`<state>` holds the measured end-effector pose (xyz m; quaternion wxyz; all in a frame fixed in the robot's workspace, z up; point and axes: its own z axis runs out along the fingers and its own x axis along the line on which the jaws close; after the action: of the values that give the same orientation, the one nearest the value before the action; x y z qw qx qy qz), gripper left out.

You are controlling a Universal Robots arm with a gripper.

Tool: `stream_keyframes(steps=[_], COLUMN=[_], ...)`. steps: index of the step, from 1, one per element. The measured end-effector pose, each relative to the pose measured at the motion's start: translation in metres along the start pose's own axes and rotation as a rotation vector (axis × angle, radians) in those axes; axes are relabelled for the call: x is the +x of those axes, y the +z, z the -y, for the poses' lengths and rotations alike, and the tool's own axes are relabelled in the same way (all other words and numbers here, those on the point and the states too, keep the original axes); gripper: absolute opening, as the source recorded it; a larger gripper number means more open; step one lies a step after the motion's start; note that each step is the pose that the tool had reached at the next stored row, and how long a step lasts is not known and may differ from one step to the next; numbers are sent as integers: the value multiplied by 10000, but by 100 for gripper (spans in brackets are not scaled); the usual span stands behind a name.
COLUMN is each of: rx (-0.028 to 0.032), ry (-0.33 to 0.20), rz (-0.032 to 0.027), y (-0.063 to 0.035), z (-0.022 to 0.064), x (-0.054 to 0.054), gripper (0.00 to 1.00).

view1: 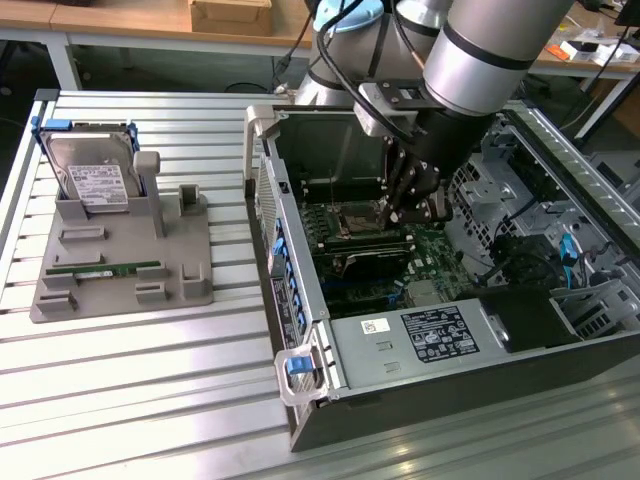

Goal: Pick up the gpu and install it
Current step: 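Press down on the gpu until it lock into place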

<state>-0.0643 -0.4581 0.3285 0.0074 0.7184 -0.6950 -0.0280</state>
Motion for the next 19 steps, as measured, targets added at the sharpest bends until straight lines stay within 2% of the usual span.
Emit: stream_keyframes(steps=[2, 4, 6, 10, 19], rx=[1, 3, 3, 3, -1], ry=[0, 1, 2, 1, 1], rz=[0, 0, 0, 1, -5], y=[47, 101, 240, 398, 570], z=[-156, -269, -349, -450, -476], x=[-4, -6, -15, -42, -37], gripper=[11, 11, 11, 11, 11])
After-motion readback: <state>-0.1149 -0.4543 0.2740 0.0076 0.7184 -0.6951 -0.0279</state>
